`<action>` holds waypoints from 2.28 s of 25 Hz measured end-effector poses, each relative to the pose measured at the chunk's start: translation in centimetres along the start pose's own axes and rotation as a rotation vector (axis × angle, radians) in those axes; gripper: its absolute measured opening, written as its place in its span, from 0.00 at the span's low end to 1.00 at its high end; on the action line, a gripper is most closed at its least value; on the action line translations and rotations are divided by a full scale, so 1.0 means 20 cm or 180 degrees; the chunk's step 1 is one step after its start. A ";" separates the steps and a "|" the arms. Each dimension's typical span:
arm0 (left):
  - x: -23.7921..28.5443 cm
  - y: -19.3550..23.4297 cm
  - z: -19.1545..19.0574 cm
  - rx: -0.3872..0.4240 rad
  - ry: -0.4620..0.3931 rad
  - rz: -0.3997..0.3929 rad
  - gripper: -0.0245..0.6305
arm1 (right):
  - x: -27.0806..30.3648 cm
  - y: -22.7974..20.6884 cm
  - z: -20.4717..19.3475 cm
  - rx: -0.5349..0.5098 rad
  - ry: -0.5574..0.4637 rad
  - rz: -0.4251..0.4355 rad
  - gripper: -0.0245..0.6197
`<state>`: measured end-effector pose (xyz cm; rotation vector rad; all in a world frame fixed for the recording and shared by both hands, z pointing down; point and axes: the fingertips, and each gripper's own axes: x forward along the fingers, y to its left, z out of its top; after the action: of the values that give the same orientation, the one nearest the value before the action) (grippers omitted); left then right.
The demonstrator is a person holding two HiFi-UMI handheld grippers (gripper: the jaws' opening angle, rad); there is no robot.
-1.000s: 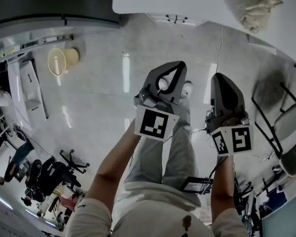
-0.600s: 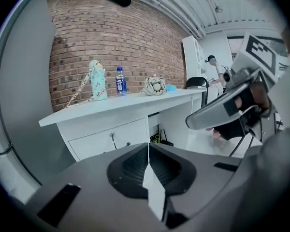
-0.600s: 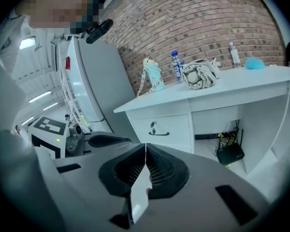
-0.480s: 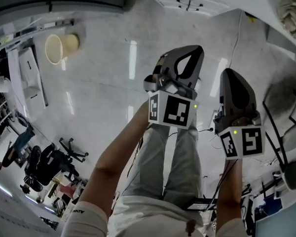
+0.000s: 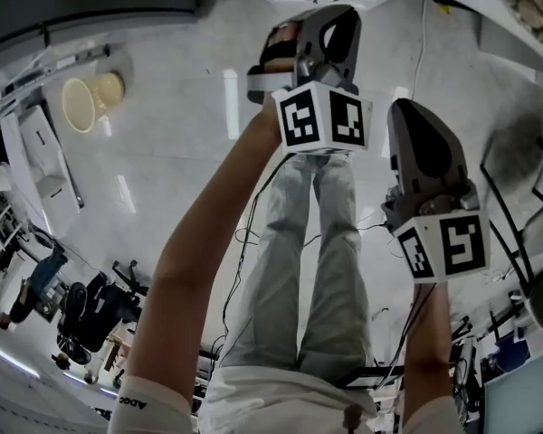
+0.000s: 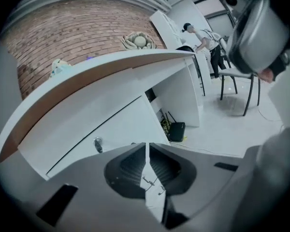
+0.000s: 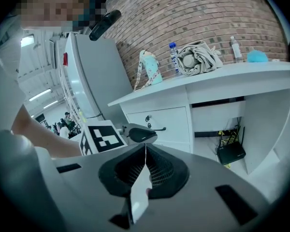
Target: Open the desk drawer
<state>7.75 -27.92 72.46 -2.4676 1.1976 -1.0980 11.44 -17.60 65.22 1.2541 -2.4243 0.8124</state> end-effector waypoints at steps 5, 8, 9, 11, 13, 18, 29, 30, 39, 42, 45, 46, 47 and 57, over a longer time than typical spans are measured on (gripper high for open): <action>0.16 0.01 -0.01 0.0327 0.0119 -0.0041 0.22 | 0.04 0.00 0.00 0.0025 0.0028 -0.0031 0.08; 0.22 0.05 -0.04 0.0553 0.0212 0.0088 0.22 | 0.06 0.00 0.00 0.0074 0.0010 -0.0049 0.08; 0.24 0.07 -0.05 0.0599 0.0261 0.0131 0.22 | 0.07 0.01 0.00 0.0083 0.0007 -0.0050 0.08; 0.25 0.12 -0.09 0.0654 0.0343 0.0238 0.22 | 0.07 0.01 0.00 0.0090 0.0010 -0.0054 0.08; 0.25 0.16 -0.13 0.0735 0.0410 0.0315 0.22 | 0.09 0.01 -0.01 0.0094 0.0027 -0.0058 0.08; 0.26 0.27 -0.21 0.0940 0.0506 0.0372 0.22 | 0.14 0.04 -0.02 0.0090 0.0056 -0.0032 0.08; 0.32 0.24 -0.25 0.1649 0.0468 0.0151 0.20 | 0.21 0.14 -0.06 0.0046 0.0099 0.0038 0.08; 0.32 0.24 -0.25 0.1688 0.0462 0.0158 0.18 | 0.21 0.14 -0.06 0.0036 0.0101 0.0036 0.08; 0.33 0.23 -0.27 0.1964 0.0437 0.0169 0.08 | 0.18 0.14 -0.07 0.0012 0.0102 -0.0024 0.08; 0.34 0.22 -0.26 0.1989 0.0471 0.0180 0.07 | 0.15 0.14 -0.06 0.0007 0.0089 -0.0040 0.08; 0.33 0.23 -0.26 0.1881 0.0524 0.0186 0.07 | 0.13 0.17 -0.07 0.0001 0.0083 -0.0041 0.08; 0.33 0.23 -0.26 0.1821 0.0538 0.0184 0.07 | 0.13 0.18 -0.08 -0.0004 0.0086 -0.0041 0.08; 0.32 0.23 -0.26 0.1759 0.0549 0.0175 0.08 | 0.12 0.19 -0.08 -0.0008 0.0088 -0.0043 0.08; 0.32 0.23 -0.25 0.1655 0.0598 0.0159 0.08 | 0.06 0.20 -0.11 -0.0023 0.0094 -0.0034 0.08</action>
<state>3.99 -34.98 77.31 -1.9663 0.8666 -1.4361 7.40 -15.20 66.23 1.2426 -2.3933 0.8129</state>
